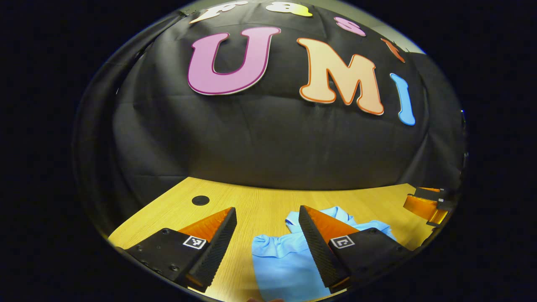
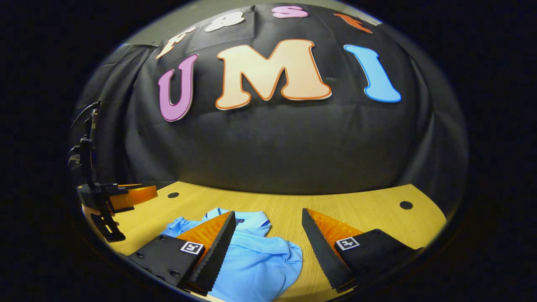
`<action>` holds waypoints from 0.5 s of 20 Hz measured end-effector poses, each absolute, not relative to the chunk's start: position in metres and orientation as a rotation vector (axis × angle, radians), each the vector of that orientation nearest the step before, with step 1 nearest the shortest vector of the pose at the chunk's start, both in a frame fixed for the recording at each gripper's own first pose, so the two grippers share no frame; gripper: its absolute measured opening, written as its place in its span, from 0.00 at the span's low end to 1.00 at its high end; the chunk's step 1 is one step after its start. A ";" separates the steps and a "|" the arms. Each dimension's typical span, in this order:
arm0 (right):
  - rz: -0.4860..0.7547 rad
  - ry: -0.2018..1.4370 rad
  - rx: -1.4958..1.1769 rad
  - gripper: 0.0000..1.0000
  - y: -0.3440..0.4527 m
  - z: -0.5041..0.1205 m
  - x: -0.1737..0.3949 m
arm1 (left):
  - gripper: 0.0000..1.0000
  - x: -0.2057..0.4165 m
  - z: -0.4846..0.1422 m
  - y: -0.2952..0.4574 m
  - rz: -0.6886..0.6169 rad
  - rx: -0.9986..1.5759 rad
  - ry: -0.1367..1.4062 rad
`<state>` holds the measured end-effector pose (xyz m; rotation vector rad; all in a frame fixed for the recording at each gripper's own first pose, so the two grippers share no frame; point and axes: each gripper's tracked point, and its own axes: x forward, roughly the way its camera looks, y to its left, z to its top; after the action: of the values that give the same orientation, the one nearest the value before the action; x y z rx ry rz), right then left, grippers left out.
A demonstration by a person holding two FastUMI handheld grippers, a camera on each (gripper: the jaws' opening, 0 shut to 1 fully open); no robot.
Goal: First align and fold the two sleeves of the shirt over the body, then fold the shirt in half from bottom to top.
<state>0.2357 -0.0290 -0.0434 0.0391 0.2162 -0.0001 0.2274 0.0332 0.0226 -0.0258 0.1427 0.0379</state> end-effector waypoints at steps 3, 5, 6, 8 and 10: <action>0.037 0.189 0.015 0.98 -0.010 -0.031 0.193 | 0.93 0.184 0.039 0.029 -0.005 -0.030 0.104; 0.065 0.173 0.026 0.98 0.004 -0.027 0.166 | 0.93 0.156 0.036 0.026 -0.031 -0.036 0.105; 0.078 0.163 0.024 0.98 0.010 -0.024 0.152 | 0.93 0.143 0.034 0.023 -0.045 -0.043 0.113; 0.101 0.140 -0.002 0.98 0.020 -0.020 0.127 | 0.93 0.116 0.031 0.022 -0.063 -0.036 0.111; 0.130 0.136 -0.019 0.99 0.030 -0.023 0.101 | 0.93 0.092 0.031 0.019 -0.081 -0.024 0.082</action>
<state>0.1006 0.0298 -0.0230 -0.0194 0.1358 0.1300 0.0922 0.0194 0.0306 -0.0241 0.0816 -0.0813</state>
